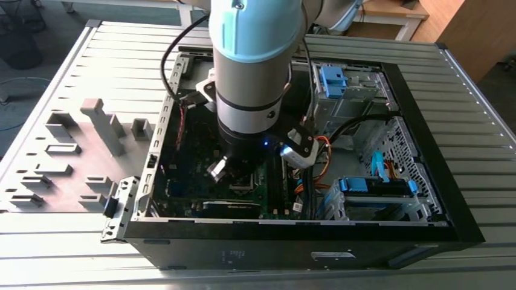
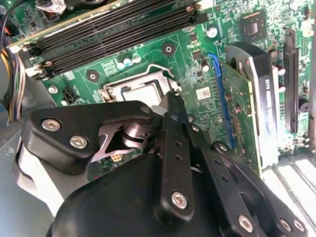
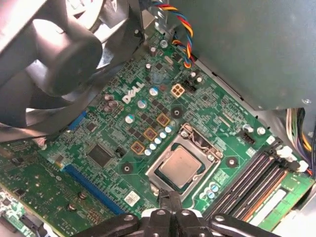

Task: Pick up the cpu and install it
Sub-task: 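Close the cpu cover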

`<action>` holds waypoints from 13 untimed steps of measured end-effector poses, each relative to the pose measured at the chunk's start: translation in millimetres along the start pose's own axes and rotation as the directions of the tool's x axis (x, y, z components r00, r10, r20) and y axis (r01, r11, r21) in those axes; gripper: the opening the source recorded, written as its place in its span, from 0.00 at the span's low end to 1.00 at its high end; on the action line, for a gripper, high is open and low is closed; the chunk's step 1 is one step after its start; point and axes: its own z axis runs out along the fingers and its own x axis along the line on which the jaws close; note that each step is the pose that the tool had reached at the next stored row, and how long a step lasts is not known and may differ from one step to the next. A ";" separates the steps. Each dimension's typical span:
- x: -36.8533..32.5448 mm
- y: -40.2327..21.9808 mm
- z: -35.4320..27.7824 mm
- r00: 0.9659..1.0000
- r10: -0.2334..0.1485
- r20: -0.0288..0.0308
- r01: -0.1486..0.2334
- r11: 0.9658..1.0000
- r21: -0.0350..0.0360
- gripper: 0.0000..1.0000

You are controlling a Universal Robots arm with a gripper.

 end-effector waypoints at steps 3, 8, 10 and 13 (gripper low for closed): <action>4.2 3.0 1.3 1.000 0.002 0.000 -0.002 1.000 0.000 0.11; 11.9 8.9 4.8 1.000 0.002 -0.001 -0.002 1.000 0.001 0.11; 14.5 10.7 6.7 1.000 0.002 -0.001 -0.002 1.000 0.002 0.11; 18.4 12.6 9.3 1.000 0.002 -0.002 -0.002 1.000 0.003 0.11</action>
